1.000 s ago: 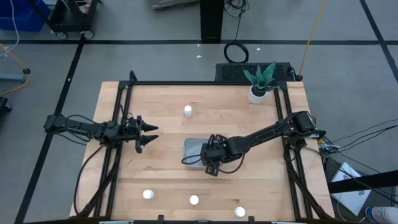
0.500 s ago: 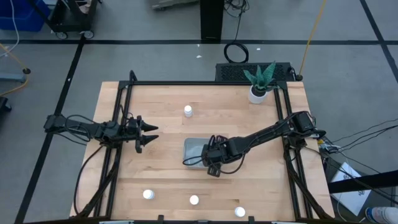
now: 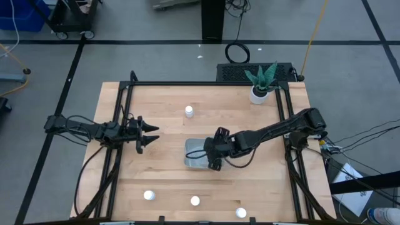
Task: Pick and place pill bottles into a basket
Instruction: Put the pill bottle into the bin
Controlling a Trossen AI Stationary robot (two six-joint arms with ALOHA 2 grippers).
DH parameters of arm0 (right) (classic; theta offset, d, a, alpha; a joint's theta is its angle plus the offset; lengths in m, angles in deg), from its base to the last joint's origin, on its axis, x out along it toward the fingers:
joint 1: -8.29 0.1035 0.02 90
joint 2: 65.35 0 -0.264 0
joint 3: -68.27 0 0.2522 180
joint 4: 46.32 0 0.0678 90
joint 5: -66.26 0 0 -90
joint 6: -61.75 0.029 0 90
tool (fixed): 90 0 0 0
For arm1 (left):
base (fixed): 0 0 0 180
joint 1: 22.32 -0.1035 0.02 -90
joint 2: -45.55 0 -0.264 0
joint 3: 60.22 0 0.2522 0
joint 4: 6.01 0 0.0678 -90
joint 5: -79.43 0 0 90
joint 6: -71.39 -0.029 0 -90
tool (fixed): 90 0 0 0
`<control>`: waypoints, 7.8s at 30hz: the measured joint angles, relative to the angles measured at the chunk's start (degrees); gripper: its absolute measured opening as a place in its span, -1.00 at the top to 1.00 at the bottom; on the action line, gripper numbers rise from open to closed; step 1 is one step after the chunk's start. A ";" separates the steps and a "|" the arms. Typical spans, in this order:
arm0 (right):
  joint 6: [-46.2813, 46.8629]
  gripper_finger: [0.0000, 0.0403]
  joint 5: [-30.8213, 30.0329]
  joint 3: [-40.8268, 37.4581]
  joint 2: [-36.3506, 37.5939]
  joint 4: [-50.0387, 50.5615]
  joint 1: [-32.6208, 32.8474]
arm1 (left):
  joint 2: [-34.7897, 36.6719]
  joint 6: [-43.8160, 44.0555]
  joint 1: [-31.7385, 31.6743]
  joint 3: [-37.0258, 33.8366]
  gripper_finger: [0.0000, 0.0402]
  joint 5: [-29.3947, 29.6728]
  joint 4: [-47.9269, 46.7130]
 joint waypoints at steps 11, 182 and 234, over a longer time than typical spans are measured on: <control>-4.81 -0.52 -16.45 0.02 11.66 0.24 3.66 | 0.00 1.83 0.01 0.00 -0.16 0.15 5.77; -28.18 -0.53 -13.48 -58.45 50.04 -91.49 27.76 | -73.75 -0.16 -25.65 73.90 0.09 -22.94 -41.87; -26.93 -0.53 -13.46 -58.45 50.04 -91.48 27.76 | -78.92 6.51 4.04 73.96 0.18 -16.19 -32.90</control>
